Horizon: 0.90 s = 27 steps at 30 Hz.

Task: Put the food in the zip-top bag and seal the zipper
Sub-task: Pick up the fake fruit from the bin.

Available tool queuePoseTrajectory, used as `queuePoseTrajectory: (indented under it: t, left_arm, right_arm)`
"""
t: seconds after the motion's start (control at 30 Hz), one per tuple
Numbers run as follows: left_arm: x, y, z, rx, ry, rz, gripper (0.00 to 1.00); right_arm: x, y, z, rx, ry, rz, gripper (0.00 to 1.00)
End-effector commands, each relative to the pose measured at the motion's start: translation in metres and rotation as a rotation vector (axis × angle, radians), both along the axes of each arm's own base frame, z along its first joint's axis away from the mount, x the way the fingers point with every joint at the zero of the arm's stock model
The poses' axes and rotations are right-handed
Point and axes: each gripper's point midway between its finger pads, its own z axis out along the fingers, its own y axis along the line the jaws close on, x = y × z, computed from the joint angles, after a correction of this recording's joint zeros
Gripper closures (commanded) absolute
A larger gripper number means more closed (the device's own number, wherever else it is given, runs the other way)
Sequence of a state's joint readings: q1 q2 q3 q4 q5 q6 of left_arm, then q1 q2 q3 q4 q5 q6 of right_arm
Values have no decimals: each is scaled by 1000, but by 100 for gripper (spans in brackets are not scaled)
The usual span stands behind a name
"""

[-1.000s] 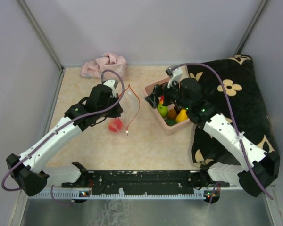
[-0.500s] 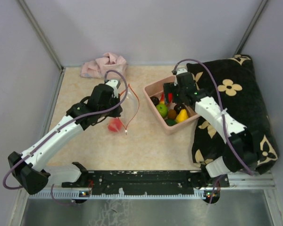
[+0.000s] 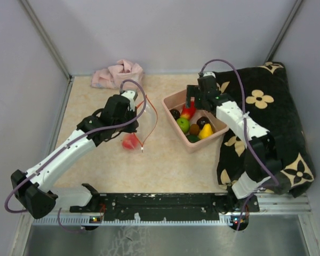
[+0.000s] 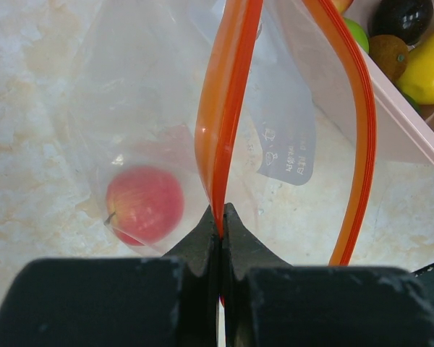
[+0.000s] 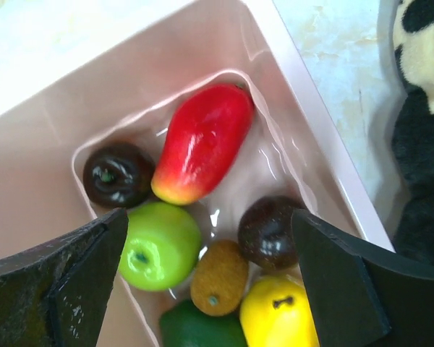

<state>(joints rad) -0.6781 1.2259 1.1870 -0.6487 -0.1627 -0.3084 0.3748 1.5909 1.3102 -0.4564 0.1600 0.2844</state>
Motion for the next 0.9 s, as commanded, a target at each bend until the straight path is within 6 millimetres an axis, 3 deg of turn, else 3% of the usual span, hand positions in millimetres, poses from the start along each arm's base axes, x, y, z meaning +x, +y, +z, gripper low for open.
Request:
queuePoseTrajectory:
  t: [0.0, 0.27, 0.5, 0.7, 0.87]
  left_arm:
    - [8, -6, 11, -12, -30, -17, 100]
    - [7, -6, 8, -9, -23, -18, 100]
    - [7, -6, 10, -10, -29, -24, 100]
    - [5, -5, 13, -13, -32, -27, 100]
    - [4, -5, 13, -17, -33, -24, 100]
  right_arm:
    - [36, 4, 11, 149, -115, -196, 6]
    - [58, 4, -42, 210, -84, -381, 14]
    - [62, 7, -88, 194, -15, -443, 25]
    - [62, 2, -107, 192, -19, -491, 28]
    - [66, -5, -104, 205, -83, -580, 26]
